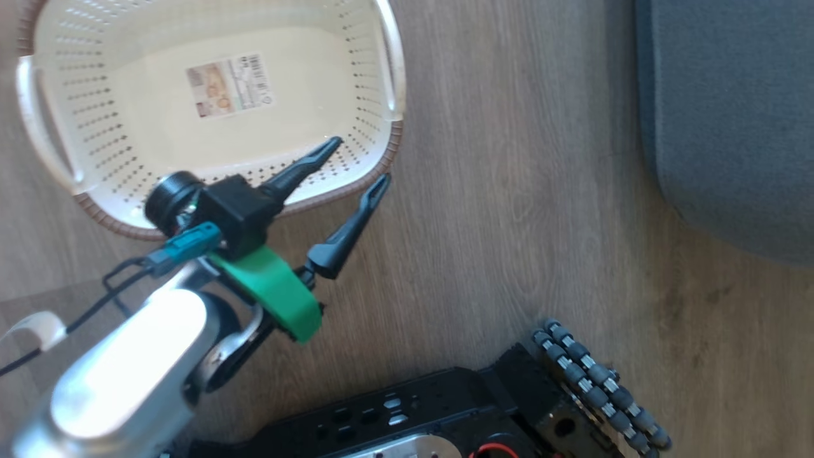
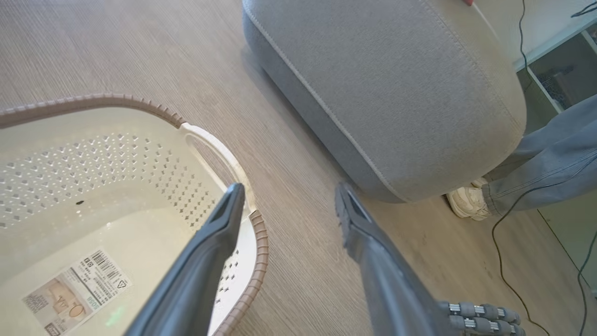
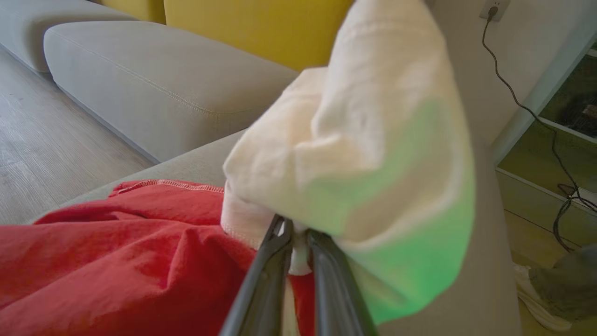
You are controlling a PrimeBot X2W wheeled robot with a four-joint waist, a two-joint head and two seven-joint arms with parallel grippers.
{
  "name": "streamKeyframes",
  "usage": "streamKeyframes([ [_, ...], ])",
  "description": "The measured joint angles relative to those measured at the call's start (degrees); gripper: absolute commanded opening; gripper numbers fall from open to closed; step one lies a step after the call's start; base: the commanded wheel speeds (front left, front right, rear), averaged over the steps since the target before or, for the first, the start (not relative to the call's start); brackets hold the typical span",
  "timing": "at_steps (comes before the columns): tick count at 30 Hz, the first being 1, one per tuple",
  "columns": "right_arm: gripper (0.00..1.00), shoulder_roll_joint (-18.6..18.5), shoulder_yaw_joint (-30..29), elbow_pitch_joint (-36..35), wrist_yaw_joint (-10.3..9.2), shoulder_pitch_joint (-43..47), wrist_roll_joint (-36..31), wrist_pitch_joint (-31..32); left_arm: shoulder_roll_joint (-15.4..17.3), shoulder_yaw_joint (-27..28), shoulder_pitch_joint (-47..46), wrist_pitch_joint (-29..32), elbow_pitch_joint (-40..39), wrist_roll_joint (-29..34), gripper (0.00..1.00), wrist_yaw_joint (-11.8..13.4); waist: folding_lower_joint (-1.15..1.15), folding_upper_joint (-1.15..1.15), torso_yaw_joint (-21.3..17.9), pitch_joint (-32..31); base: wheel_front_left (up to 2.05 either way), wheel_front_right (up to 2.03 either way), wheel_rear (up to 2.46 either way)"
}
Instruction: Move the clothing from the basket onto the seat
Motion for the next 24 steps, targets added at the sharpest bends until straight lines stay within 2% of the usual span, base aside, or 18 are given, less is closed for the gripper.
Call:
streamKeyframes([
  [4, 0.00, 2.7, -1.6, 2.9, 0.00, 0.2, -2.3, -3.4, 1.3, 0.4, 1.6, 0.1, -1.5, 0.0, 1.00, 0.8, 0.00, 0.00, -1.2, 0.8, 0.00, 0.00, 0.00],
  [5, 0.09, 3.3, -2.0, 3.7, 0.00, 0.2, -2.8, -3.9, 1.3, 0.4, 2.0, 0.1, -1.7, 0.0, 1.00, 1.2, 0.00, 0.00, -1.4, 0.8, 0.00, 0.00, 0.00],
  [7, 0.50, 4.0, -2.4, 5.5, 0.00, 0.2, -3.5, -4.8, 1.5, 0.4, 2.3, 0.5, -2.2, 0.0, 1.00, 1.8, -0.01, 0.00, -1.6, 0.7, 0.00, 0.00, 0.00],
  [8, 1.00, 4.3, -2.5, 6.3, 0.00, 0.2, -3.6, -5.2, 1.5, 0.5, 2.3, 0.5, -2.4, -0.1, 1.00, 2.0, -0.01, 0.00, -1.6, 0.5, 0.00, 0.00, 0.00],
  [13, 1.00, 4.7, -0.8, 9.4, 0.00, 0.2, -4.4, -6.4, 2.1, 1.6, 2.3, 0.5, -3.1, -0.1, 1.00, 2.9, -0.01, 0.00, -2.1, -0.4, 0.00, 0.00, 0.00],
  [19, 1.00, 4.4, 6.1, 10.0, 0.00, 1.9, -2.4, -8.4, 2.2, 2.0, 2.3, 0.5, -3.0, -0.7, 1.00, 3.0, -0.01, 0.00, -2.5, -2.2, 0.00, 0.00, 0.00],
  [24, 1.00, 4.2, 14.5, 7.2, 0.00, 8.2, 2.6, -10.8, 1.6, 2.1, 2.6, -1.0, -1.4, -2.0, 1.00, 2.9, -0.01, 0.00, -2.8, -4.9, 0.00, 0.00, 0.00],
])
